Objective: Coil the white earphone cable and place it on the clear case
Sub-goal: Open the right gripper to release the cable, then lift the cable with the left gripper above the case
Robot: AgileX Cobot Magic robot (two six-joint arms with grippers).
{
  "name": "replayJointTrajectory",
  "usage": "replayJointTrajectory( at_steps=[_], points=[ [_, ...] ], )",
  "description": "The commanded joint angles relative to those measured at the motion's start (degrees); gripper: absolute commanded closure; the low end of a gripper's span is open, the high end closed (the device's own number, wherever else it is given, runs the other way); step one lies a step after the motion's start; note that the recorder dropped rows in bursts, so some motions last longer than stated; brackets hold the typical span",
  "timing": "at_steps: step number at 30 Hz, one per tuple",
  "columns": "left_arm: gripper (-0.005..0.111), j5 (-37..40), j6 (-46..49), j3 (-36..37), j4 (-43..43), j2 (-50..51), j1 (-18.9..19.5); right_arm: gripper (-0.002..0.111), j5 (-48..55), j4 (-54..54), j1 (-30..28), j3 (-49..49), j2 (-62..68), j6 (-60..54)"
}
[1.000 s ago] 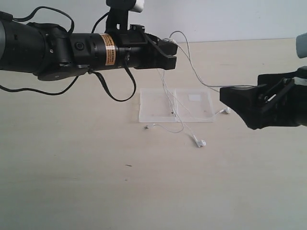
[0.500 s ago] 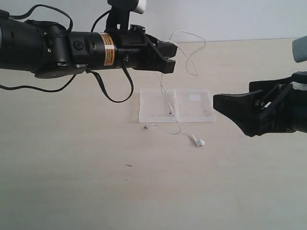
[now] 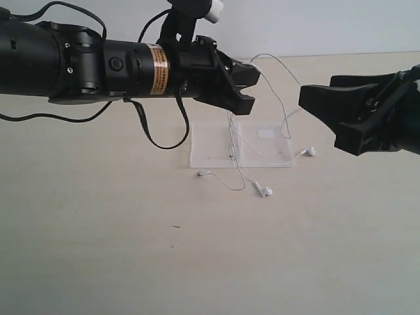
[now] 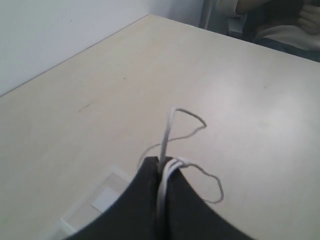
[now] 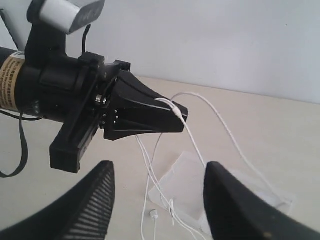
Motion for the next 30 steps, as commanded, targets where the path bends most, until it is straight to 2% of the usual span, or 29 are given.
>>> replayJointTrajectory(
  at_steps=[1,2,5,12,14,19,26,30],
  points=[
    [0.107,1.12,-0.26,-0.37,-0.3,-0.55,-0.12,0.057,-0.26,1.26,-0.24,-0.4,-0.24,-2.26],
    [0.107,1.12,-0.26,-0.37,-0.3,-0.55,-0.12,0.056,0.25,1.26,-0.24,-0.4,-0.24,-2.57],
    [0.107,2.13,-0.05,-0.37,-0.3,-0.55,-1.04,0.045,0.66,-0.85,-0.24,-0.4,-0.14,-2.69],
    [0.107,1.67,0.2,-0.37,-0.3,-0.55,-1.43,0.045,6.27,-5.16,-0.24,-0.4,-0.04,-2.69],
    [0.107,1.86,0.2,-0.37,-0.3,-0.71,-1.59,0.044,5.52,-5.16,-0.24,-0.4,-0.04,-2.94],
    [0.107,1.97,0.38,-0.62,-0.25,-1.89,-1.59,0.034,3.93,-5.16,-0.24,-0.4,-0.04,-3.78],
    [0.107,6.59,0.52,-1.02,1.56,-3.97,-2.83,0.034,2.69,-5.16,-0.24,-0.4,0.67,-5.5],
    [0.107,7.51,0.31,-1.02,2.28,-5.29,-3.74,0.034,-0.56,-5.3,-0.24,-0.4,3.05,-11.32]
  ],
)
